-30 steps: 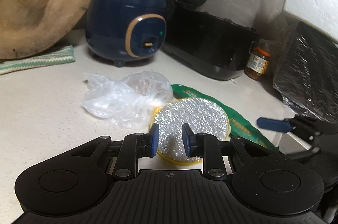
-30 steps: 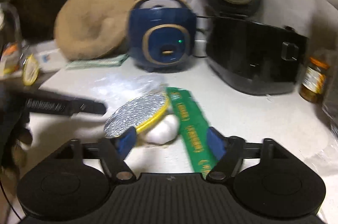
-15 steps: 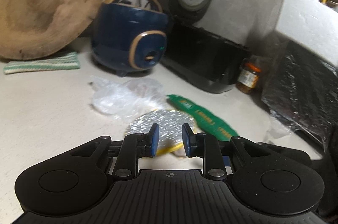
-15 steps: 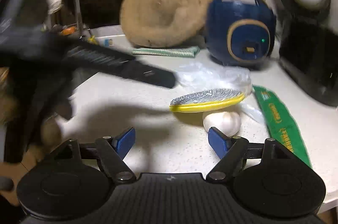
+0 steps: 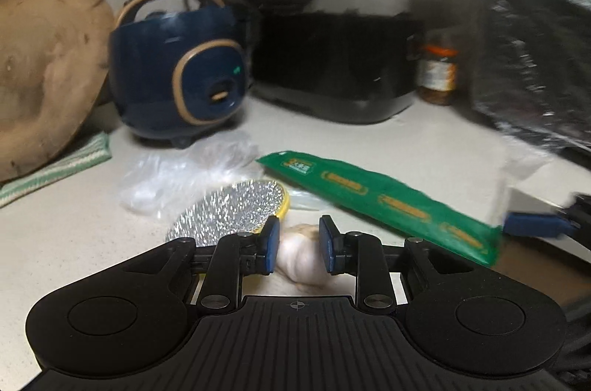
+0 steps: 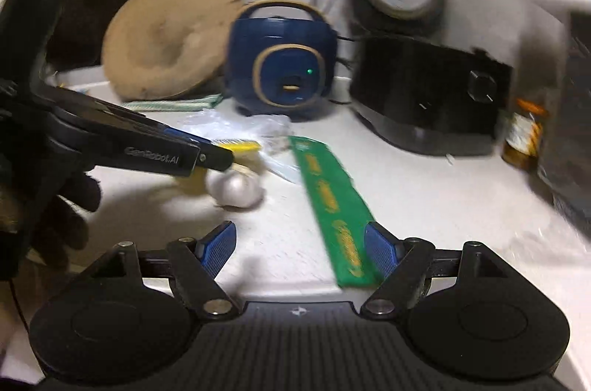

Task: Collect trash
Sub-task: 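Move the left gripper toward the white garlic bulb beside the silver sponge, then close the left gripper on the garlic bulb, then grasp the second green packet with the right gripper while the left gripper holds the garlic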

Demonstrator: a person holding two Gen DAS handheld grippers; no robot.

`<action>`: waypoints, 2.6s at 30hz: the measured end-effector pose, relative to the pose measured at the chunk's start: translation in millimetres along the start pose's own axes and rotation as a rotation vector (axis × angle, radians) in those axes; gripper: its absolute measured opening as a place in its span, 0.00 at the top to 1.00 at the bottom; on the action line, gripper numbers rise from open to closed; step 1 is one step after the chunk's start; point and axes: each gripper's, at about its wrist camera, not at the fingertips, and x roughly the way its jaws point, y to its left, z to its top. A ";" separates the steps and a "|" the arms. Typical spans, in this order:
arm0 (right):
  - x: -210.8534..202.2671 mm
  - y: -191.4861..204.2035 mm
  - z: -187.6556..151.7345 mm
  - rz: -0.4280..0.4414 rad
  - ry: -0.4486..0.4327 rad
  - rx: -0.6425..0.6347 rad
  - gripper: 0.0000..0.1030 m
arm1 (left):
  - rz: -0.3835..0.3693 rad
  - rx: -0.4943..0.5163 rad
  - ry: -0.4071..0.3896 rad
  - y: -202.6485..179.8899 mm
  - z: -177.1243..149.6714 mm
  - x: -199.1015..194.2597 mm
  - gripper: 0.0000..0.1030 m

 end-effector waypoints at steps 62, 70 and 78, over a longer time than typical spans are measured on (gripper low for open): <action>-9.5 6.3 -38.0 -0.051 -0.012 0.001 0.18 | -0.131 -0.219 -0.063 70.7 -50.7 -49.3 0.66; 32.6 13.2 4.6 -0.092 -0.017 -0.018 0.18 | -0.232 -0.268 -0.133 76.0 -52.8 -48.4 0.67; 55.8 6.5 19.4 0.094 0.148 0.123 0.18 | -0.261 -0.241 -0.142 66.6 -48.2 -40.3 0.66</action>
